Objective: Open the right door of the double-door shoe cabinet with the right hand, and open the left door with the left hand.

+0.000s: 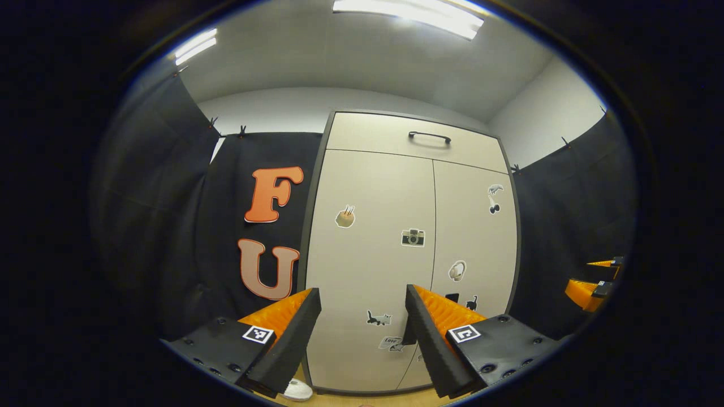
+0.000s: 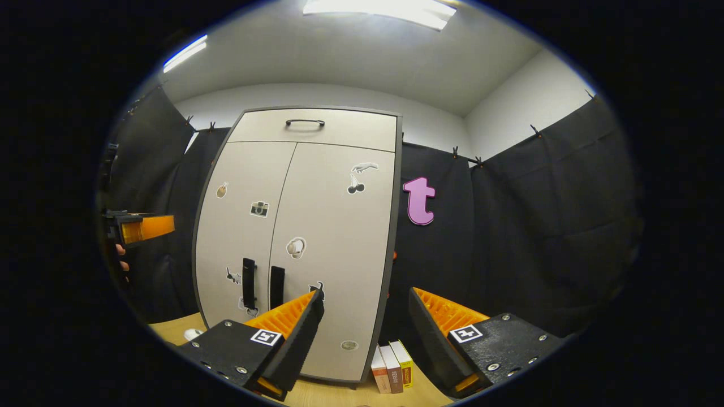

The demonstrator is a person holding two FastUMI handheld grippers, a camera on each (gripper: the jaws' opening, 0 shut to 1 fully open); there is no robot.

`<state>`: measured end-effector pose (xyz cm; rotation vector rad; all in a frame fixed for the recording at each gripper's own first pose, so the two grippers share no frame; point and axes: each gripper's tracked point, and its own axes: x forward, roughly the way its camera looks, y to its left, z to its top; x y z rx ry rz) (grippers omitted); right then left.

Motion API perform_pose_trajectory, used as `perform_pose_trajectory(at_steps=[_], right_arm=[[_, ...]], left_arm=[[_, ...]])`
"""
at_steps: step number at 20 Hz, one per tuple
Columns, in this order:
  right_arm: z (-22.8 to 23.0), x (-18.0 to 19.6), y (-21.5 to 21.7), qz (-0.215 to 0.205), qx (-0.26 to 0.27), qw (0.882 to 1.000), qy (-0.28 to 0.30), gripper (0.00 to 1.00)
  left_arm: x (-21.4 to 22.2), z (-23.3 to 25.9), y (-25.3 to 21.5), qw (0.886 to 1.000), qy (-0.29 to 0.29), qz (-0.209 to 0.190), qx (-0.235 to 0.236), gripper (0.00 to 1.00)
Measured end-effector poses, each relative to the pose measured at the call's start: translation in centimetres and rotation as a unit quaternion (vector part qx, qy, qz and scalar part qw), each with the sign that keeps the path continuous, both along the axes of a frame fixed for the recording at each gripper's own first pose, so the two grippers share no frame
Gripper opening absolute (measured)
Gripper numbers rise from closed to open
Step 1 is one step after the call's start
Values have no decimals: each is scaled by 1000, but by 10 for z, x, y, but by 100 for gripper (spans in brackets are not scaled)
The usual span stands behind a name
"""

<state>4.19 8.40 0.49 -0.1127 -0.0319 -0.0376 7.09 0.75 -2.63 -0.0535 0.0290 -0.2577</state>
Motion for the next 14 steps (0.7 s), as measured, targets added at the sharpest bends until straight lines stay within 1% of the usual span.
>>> perform_pose_trajectory(at_steps=[3,6,8,11,14], right_arm=[[-2,1,2,2,-2,1000,1,92],[-3,3,3,3,2,1000,4,92],[-3,4,3,2,0,1000,3,92],[-3,3,6,5,-1,1000,3,92],[-4,4,8,7,-1,1000,5,92]], left_arm=[[2,0,1,1000,1,2,-2,96],[2,0,1,1000,-2,2,4,94],[1,-2,1,1000,-1,1,11,96],[1,-8,3,1000,7,4,17,96],[-1,-3,8,1000,1,7,15,96]])
